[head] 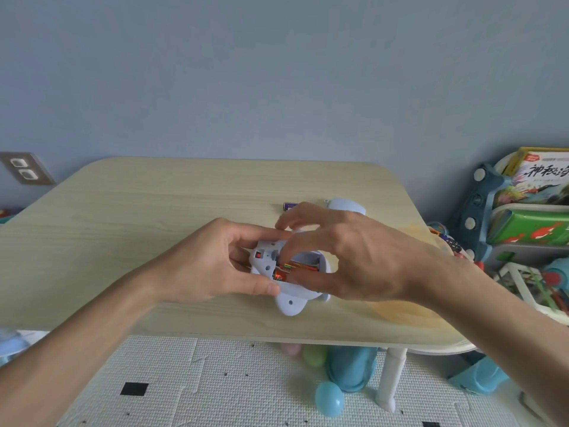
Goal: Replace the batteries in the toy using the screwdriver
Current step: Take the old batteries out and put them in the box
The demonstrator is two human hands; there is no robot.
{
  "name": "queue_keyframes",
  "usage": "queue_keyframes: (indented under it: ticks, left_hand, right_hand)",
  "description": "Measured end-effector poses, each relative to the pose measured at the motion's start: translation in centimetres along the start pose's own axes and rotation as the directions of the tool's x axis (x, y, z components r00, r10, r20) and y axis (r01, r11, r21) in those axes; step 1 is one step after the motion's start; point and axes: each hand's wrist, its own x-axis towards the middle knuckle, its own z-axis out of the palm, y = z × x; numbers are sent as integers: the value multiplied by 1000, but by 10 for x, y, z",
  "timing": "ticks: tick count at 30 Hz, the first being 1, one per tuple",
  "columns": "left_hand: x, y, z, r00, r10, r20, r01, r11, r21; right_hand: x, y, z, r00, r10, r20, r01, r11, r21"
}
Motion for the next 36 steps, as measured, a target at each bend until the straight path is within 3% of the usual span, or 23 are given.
queue_keyframes:
  ticks: [5, 17, 21, 33, 36]
  left_hand:
    - [0, -2, 1, 1000, 8, 4, -8, 999, -45]
    - [5, -4, 2, 999, 40, 10, -39, 998, -57]
    - [6, -5, 4, 999, 41, 35, -40, 998, -45]
    - [2, -10, 6, 998, 12, -56, -14, 999, -40]
    - [2, -12, 7, 997, 2, -74, -5, 999, -45]
  right_hand:
    - [2, -4, 3, 996, -66, 56, 76, 978, -195]
    - [9, 4, 1, 988, -152, -19, 151, 988, -44]
    - [6, 11, -3, 999, -41, -29, 42, 999, 22]
    - [-11, 12, 18, 932, 170, -320, -157, 985, 65]
    - [-11, 6, 17, 891, 248, -381, -177, 961, 211]
